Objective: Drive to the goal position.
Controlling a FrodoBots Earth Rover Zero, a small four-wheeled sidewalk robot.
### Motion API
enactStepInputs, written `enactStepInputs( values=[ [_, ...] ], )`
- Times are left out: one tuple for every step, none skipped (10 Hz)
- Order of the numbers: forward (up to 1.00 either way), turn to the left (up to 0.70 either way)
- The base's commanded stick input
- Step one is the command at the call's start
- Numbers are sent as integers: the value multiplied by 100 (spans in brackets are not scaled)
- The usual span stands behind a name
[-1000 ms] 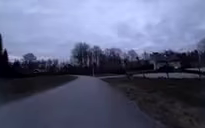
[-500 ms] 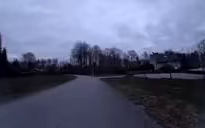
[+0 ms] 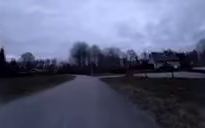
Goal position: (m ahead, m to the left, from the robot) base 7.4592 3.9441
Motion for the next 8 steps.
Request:
enactStepInputs(
  values=[
    [70, 0],
    [70, 0],
    [70, 0],
    [70, 0],
    [70, 0],
    [70, 0],
    [70, 0],
    [70, 0]
  ],
)
